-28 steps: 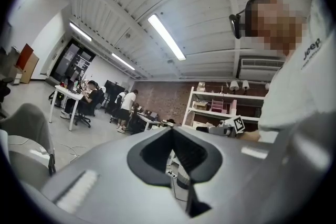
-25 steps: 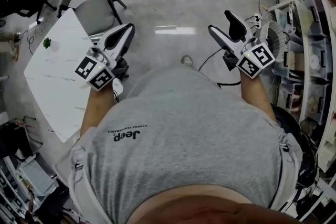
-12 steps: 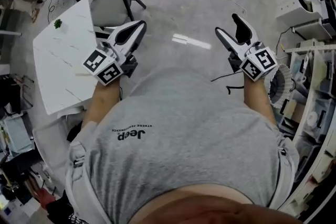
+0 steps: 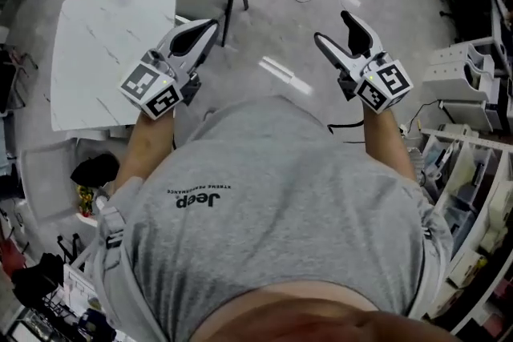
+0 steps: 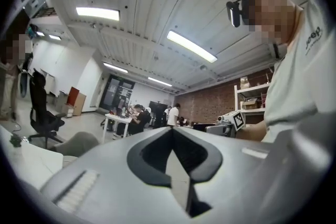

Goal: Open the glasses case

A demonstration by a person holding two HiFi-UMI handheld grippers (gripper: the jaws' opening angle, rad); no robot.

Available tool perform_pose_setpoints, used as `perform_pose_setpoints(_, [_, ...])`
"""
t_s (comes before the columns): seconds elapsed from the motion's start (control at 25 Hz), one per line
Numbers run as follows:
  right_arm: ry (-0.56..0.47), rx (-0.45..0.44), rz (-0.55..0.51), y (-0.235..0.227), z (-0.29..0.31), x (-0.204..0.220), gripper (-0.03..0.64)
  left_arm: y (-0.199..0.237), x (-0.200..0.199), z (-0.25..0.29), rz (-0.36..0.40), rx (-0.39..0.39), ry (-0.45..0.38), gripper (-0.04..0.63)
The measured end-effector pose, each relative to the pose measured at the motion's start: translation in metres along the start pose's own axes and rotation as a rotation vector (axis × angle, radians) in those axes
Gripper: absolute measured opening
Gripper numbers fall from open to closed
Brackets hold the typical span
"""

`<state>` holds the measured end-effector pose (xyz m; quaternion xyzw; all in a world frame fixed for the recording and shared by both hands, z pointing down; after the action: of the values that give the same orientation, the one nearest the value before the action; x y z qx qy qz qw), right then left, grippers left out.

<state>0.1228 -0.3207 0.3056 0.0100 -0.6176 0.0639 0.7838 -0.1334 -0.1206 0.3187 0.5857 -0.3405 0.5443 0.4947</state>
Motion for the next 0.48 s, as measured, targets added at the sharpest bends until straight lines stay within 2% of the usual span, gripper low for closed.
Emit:
perform_pose_setpoints(0.2, [0.057,-0.203,-0.096,0.032,0.11,-0.026,0.344,0.044,0.01,-0.078,-0.011,-0.2,-0.052,0.048])
perform_pose_setpoints(0.48, [0.124,-0.433,-0.174,0.114,0.252,-0.029,0.345,0.098,0.044,-0.186,-0.054,-0.412,-0.073,0.048])
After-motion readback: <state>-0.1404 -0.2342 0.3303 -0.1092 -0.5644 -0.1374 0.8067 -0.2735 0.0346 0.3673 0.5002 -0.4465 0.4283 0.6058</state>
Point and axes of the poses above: the fingertips, and each gripper's own axes: z forward along the fingers, y to its left, x out of its underside, the point moved 7 cm from there along -z, backward along the fingers, and after that the axes turned 8 degrees about y, right-handed, at the moved point
